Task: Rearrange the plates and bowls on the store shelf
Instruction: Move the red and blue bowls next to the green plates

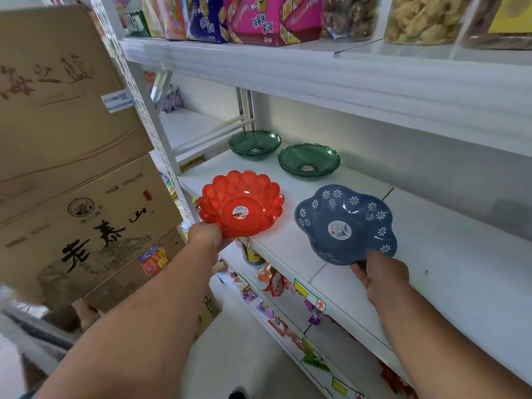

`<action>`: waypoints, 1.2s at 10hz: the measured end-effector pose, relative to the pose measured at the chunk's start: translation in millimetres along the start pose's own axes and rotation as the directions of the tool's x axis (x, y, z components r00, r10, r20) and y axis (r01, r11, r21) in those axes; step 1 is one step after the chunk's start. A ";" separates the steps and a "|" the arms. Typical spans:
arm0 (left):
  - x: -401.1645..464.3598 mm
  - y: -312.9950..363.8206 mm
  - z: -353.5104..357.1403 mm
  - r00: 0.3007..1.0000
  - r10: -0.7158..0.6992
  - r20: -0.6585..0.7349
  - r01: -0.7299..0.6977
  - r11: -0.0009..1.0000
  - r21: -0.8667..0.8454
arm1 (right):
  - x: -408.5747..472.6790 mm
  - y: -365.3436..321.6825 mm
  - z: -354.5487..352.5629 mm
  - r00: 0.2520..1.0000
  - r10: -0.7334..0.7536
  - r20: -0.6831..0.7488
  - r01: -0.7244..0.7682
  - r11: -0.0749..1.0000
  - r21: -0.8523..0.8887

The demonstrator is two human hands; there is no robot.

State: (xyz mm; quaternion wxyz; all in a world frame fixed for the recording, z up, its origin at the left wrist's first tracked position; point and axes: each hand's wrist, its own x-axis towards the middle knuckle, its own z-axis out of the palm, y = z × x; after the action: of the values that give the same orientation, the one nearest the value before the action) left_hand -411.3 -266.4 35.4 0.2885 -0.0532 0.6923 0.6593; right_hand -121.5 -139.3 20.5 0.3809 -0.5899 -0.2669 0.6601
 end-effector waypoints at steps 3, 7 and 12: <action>116.5 38.6 -8.7 0.990 -0.037 0.133 0.008 0.978 0.207 | -3.8 22.4 71.4 0.974 0.159 -0.161 -0.146 0.985 0.091; 176.0 70.4 -7.1 0.983 -0.031 0.180 0.014 0.996 0.092 | -2.3 39.5 127.8 0.978 0.051 -0.203 -0.043 0.998 0.042; 258.9 102.3 -23.1 0.979 -0.068 0.193 0.025 0.976 0.215 | -5.8 63.9 207.0 0.964 0.045 -0.263 -0.014 0.993 0.119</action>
State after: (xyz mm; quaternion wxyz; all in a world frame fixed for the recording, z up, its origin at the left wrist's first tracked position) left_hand -679.6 -196.0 3.2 0.3756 0.0276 0.7247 0.5770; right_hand -336.7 -160.2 6.1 0.4369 -0.6536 -0.1658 0.5954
